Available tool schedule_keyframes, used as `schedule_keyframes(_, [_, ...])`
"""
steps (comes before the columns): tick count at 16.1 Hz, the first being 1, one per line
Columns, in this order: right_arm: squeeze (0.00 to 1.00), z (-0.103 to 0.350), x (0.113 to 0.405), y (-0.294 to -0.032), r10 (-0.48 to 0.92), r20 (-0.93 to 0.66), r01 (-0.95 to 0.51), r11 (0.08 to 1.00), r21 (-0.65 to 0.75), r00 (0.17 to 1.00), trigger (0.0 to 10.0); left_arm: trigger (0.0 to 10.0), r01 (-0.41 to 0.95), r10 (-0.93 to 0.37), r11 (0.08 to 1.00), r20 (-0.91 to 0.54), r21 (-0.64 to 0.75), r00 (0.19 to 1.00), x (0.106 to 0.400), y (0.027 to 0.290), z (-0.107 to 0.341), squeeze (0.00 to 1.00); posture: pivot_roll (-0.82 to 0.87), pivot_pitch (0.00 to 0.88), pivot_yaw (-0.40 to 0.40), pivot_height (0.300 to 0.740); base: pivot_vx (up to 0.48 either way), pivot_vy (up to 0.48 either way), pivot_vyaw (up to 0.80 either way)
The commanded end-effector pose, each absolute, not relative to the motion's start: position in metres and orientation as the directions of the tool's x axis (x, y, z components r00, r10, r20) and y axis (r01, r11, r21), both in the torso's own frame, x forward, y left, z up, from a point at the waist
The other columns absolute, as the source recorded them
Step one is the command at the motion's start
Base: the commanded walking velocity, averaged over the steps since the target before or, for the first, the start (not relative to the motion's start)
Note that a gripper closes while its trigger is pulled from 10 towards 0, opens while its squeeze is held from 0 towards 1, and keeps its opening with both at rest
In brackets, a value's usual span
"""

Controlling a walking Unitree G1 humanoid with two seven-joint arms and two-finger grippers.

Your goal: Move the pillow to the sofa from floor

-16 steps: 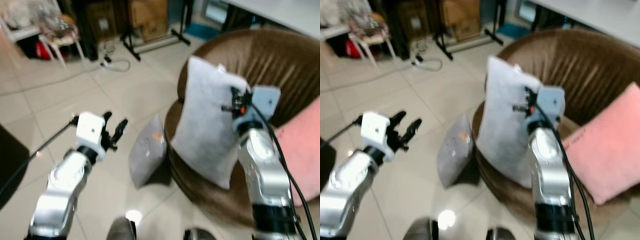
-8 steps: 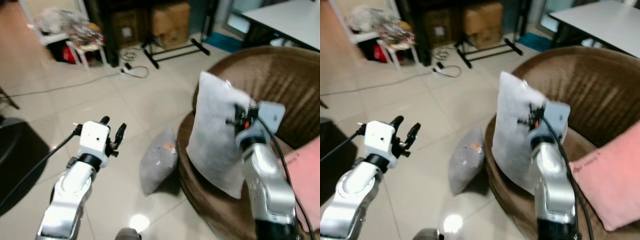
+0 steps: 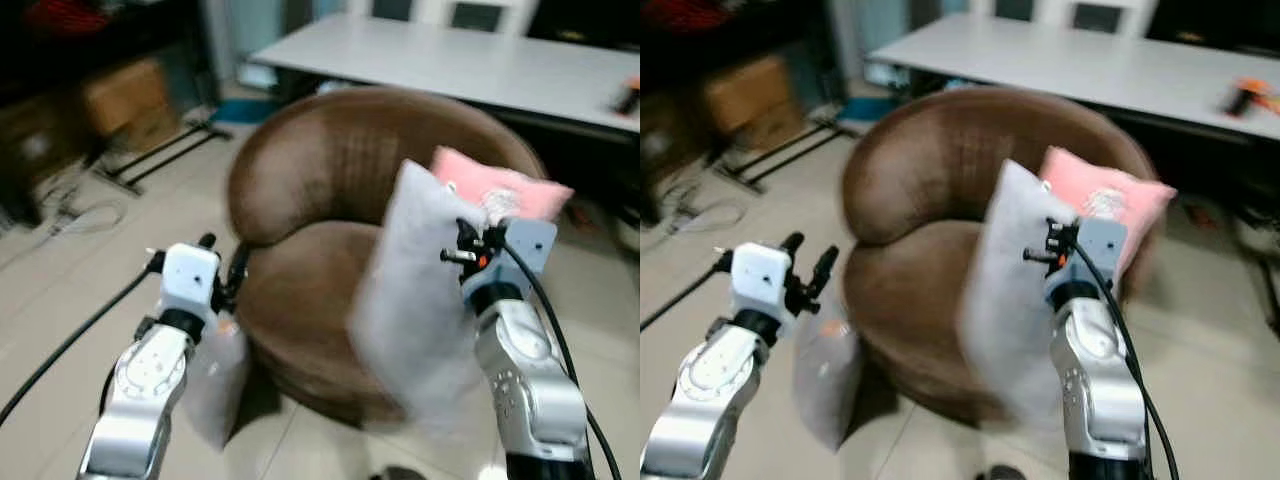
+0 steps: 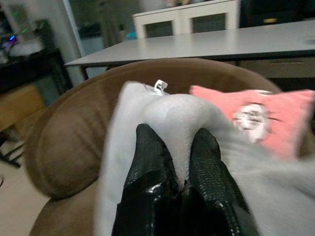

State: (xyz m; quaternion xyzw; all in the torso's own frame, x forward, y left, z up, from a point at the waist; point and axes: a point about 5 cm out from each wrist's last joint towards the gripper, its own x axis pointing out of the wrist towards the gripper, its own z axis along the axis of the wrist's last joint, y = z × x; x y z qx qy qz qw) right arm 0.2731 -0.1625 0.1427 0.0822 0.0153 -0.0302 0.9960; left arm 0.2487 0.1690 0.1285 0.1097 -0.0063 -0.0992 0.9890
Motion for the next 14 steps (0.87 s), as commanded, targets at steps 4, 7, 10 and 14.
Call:
schedule_keyframes(4, [0.0,0.16,0.278,-0.146,0.051,0.049,-0.058,0.986,0.156,0.998,10.0,10.0,0.171,-0.186,0.96,0.049,0.22,0.981,0.247,0.172,0.137,0.0,-0.07,0.0,0.018,0.74,0.0,0.0,-0.56])
schedule_keyframes(7, [0.0,0.16,0.272,-0.129,0.215,0.051,-0.22,0.957,0.19,0.975,10.0,10.0,0.174,-0.19,0.962,0.061,0.21,0.98,0.242,0.173,0.138,0.0,-0.06,0.0,0.005,0.74,0.097,0.0,0.0])
schedule_keyframes(10, [0.0,0.163,0.27,-0.123,0.272,0.068,-0.281,0.938,0.201,0.96,10.0,10.0,0.17,-0.186,0.964,0.059,0.206,0.981,0.238,0.174,0.137,0.0,-0.05,0.0,-0.006,0.74,0.295,0.0,0.43])
schedule_keyframes(14, [0.0,0.169,0.274,-0.121,0.279,0.082,-0.29,0.93,0.224,0.957,10.0,10.0,0.168,-0.183,0.964,0.056,0.205,0.982,0.236,0.175,0.137,0.0,-0.04,0.0,-0.014,0.74,0.294,0.0,0.2])
